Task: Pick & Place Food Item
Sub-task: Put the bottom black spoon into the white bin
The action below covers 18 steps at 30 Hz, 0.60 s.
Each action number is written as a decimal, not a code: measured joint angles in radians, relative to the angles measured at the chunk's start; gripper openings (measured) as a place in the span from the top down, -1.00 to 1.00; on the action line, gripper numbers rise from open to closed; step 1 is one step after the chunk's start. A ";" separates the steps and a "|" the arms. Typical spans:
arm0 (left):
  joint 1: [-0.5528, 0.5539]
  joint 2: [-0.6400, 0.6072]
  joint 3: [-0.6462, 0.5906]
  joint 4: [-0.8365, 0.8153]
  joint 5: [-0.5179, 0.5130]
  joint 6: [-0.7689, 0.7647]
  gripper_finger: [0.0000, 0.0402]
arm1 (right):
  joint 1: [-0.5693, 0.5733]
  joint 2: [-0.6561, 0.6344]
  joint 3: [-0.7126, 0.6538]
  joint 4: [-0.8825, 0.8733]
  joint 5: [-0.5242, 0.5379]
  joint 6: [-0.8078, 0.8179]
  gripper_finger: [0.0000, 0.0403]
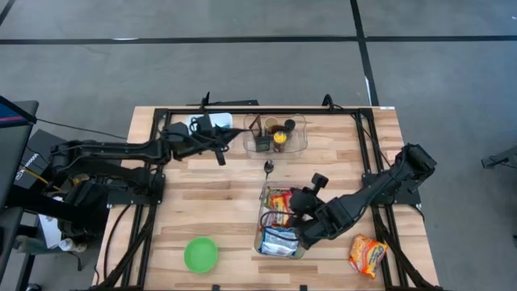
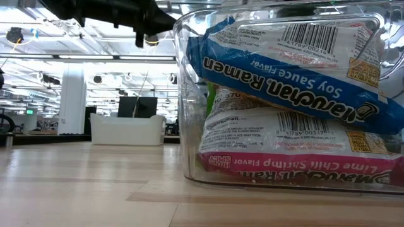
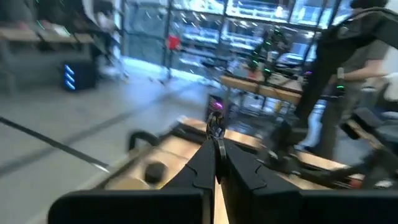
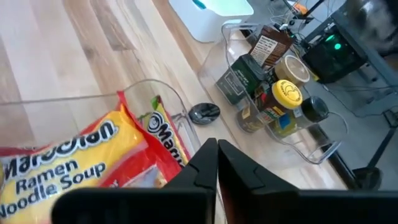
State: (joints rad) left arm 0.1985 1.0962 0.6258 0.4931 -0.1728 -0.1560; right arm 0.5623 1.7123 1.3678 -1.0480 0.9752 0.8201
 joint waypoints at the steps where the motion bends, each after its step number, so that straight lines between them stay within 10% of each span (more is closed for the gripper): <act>1: 0.000 -0.008 0.000 0.004 -0.022 0.032 0.98 | -0.001 0.000 0.000 0.008 0.001 0.000 0.99; 18: 0.000 -0.118 0.000 -0.190 -0.488 0.253 0.97 | -0.054 0.000 0.000 0.097 0.021 -0.015 0.98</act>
State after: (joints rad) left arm 0.1982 0.9784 0.6262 0.3026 -0.6607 0.0975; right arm 0.5080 1.7123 1.3678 -0.9512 0.9963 0.8047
